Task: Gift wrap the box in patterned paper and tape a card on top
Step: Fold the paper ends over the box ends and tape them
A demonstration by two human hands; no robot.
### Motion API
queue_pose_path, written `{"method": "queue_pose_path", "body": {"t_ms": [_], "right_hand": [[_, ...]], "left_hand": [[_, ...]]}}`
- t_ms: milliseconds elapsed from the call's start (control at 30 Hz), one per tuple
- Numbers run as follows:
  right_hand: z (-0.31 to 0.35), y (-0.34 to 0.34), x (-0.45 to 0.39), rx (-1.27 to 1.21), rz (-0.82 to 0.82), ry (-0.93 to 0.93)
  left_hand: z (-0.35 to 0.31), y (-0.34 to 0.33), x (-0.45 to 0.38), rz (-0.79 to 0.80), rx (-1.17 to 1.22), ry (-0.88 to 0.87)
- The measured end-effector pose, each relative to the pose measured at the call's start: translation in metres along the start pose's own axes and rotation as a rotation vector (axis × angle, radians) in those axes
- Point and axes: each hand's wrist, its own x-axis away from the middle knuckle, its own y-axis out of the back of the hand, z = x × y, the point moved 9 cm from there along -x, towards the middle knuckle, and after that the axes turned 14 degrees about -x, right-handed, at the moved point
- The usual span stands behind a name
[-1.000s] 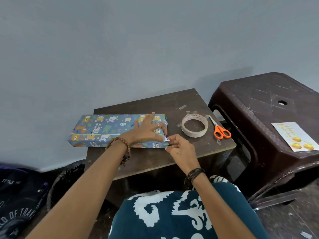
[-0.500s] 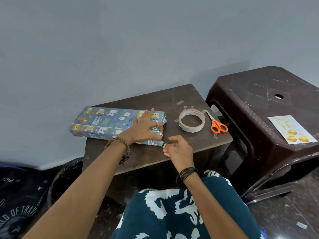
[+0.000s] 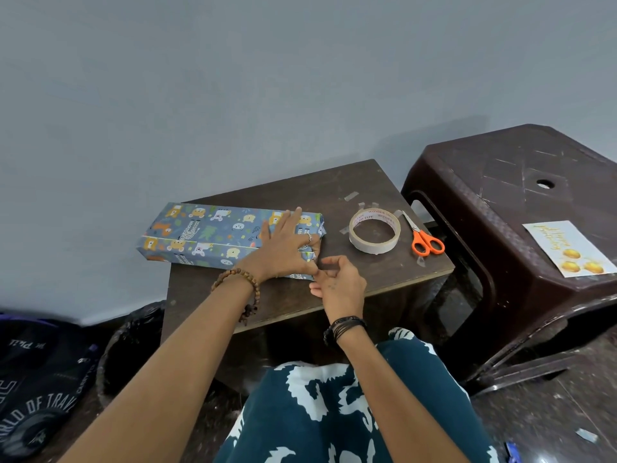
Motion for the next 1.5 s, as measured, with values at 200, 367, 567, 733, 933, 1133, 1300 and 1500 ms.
{"method": "queue_pose_path", "body": {"t_ms": [200, 367, 567, 733, 933, 1133, 1300, 1500], "right_hand": [[0.002, 0.005, 0.006, 0.006, 0.018, 0.036], [0.005, 0.01, 0.005, 0.039, 0.021, 0.061], [-0.002, 0.005, 0.001, -0.037, 0.012, -0.05], [-0.007, 0.004, 0.001, -0.046, -0.056, -0.038], [0.0, 0.015, 0.0, -0.158, -0.106, -0.029], [-0.002, 0.013, -0.004, -0.444, -0.036, -0.126], [-0.003, 0.016, -0.003, -0.556, -0.056, -0.136], [-0.006, 0.016, -0.002, -0.614, -0.097, -0.162]], "left_hand": [[0.001, 0.001, 0.0, 0.002, 0.031, -0.007], [0.003, 0.009, 0.006, 0.002, 0.276, -0.027], [-0.001, 0.005, 0.003, 0.022, 0.153, -0.043], [-0.001, 0.004, 0.001, 0.017, 0.108, -0.021], [-0.016, 0.031, 0.009, -0.08, 0.167, -0.18], [-0.028, 0.034, 0.023, -0.086, -0.063, -0.347], [-0.041, 0.024, 0.022, -0.158, -0.365, -0.43], [-0.041, 0.018, 0.025, -0.147, -0.463, -0.425]]}}
